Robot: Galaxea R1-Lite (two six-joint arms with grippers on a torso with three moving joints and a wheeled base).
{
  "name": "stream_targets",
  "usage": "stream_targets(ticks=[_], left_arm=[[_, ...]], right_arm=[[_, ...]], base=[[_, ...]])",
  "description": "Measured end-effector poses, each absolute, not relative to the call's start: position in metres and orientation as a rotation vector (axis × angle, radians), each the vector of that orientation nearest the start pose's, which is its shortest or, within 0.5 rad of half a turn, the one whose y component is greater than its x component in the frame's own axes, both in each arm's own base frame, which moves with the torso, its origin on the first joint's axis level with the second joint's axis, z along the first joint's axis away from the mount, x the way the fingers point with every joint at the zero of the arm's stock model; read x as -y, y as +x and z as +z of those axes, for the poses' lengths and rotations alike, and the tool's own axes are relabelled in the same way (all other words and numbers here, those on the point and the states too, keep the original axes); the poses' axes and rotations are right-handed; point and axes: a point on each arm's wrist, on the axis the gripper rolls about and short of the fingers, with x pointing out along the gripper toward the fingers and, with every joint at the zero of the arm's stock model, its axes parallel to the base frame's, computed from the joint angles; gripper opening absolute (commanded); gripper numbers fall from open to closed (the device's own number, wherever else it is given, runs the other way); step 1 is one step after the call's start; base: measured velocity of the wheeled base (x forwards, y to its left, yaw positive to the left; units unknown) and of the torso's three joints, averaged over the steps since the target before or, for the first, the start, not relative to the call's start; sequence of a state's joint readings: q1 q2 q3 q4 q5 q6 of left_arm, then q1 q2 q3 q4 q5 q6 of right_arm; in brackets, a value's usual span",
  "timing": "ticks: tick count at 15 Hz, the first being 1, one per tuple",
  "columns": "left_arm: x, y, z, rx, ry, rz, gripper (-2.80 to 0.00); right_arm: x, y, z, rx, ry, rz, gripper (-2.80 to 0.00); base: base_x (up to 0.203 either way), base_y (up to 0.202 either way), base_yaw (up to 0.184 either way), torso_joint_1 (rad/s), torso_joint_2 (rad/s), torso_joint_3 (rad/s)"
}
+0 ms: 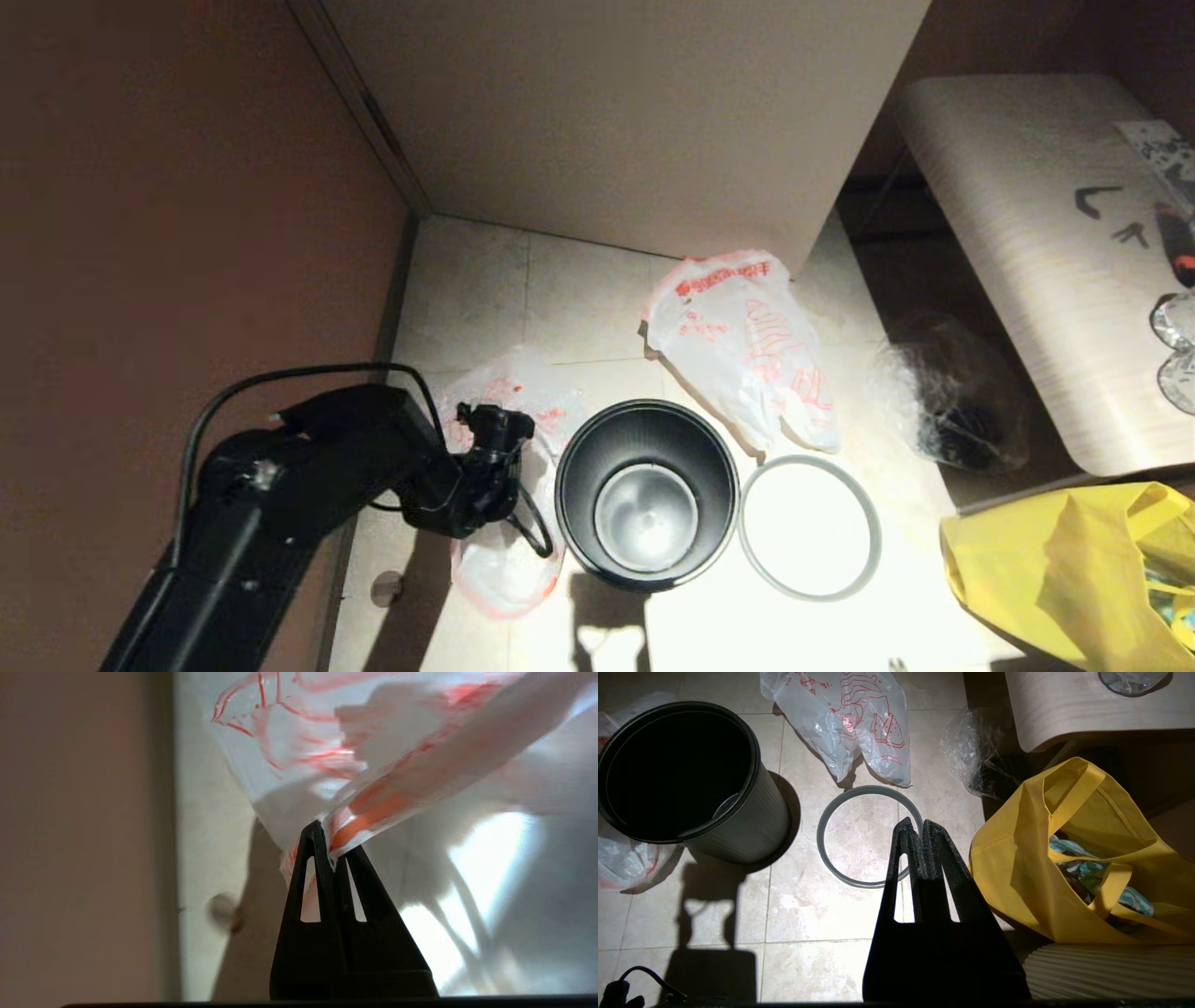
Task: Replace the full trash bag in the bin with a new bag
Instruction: Pick up a new trash bag, then put the new garbage bag on the trash can
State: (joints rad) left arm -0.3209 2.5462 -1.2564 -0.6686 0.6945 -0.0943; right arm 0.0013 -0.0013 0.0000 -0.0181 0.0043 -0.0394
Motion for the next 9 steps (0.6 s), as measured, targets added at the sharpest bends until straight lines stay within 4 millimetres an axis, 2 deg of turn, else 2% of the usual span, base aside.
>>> stream_targets(ticks=[4, 6, 9], left_arm=[[0.122, 0.362, 0.059, -0.525, 0.232, 0.375, -2.8], [0.118, 0.32, 0.105, -0.531, 0.249, 0.354, -2.8], [0.112, 0.254, 0.159, -0.553, 0.283, 0.286, -2.8]], right_arm=[[0.0, -0.023, 0.077, 0.019, -0.039, 0.004, -2.8], [0.0, -0.023, 0.077, 0.019, -0.039, 0.005, -2.8], [0.0, -0.023, 0.077, 0.019, -0.039, 0.005, -2.8]], base=[[0.0, 0.0, 0.0, 0.0, 0.0, 0.0], [0.0, 0.0, 0.0, 0.0, 0.0, 0.0], [0.0, 0.0, 0.0, 0.0, 0.0, 0.0]])
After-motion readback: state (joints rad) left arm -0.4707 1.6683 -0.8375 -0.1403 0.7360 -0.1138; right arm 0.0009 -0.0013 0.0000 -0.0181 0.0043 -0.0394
